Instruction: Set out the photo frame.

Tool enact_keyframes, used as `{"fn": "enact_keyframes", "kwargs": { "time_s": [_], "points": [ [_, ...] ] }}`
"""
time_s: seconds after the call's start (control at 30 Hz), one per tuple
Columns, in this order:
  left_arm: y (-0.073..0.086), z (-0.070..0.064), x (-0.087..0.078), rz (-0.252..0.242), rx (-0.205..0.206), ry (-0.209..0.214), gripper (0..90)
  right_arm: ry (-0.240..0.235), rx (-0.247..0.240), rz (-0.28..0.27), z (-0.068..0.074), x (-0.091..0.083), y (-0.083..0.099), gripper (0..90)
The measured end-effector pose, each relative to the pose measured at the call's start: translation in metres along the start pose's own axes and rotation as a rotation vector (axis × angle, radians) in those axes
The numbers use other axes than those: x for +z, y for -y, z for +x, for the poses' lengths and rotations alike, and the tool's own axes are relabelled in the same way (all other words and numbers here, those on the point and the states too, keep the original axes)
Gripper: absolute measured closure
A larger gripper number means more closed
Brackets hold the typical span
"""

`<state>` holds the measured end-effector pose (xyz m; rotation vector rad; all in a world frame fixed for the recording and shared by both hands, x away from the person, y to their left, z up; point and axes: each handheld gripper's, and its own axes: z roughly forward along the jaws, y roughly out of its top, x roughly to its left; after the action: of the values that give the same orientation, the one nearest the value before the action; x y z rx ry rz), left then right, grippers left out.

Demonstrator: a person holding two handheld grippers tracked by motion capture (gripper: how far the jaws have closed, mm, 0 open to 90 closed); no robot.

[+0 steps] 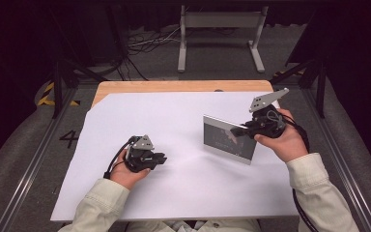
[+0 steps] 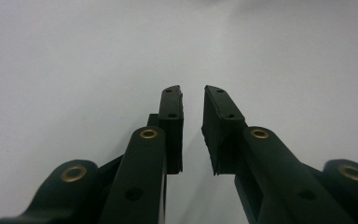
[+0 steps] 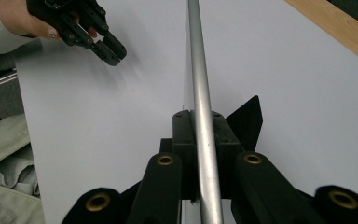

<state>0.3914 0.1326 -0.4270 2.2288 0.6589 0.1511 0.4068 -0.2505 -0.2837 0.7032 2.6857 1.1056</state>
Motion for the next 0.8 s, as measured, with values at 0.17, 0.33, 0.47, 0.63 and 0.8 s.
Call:
{"fn": "enact_keyframes", "kwargs": {
  "time_s": [0.17,0.33,0.47,0.63,0.8],
  "points": [
    [0.008,0.004,-0.007,-0.007,-0.018,-0.016,77.0,-0.017,-0.040,0.011,-0.001,0.009,-0.009,84.0],
    [0.014,0.010,-0.015,-0.014,-0.039,-0.032,77.0,-0.039,-0.062,0.012,-0.002,0.016,-0.017,84.0],
    [0.016,0.014,-0.018,-0.024,-0.054,-0.040,76.6,-0.062,-0.087,0.010,-0.003,0.021,-0.022,84.0],
    [0.016,0.017,-0.019,-0.035,-0.066,-0.050,74.7,-0.084,-0.124,0.016,-0.001,0.028,-0.029,84.0],
    [0.017,0.019,-0.021,-0.042,-0.069,-0.074,73.3,-0.111,-0.141,0.011,-0.002,0.033,-0.034,84.0]
  ]
}}
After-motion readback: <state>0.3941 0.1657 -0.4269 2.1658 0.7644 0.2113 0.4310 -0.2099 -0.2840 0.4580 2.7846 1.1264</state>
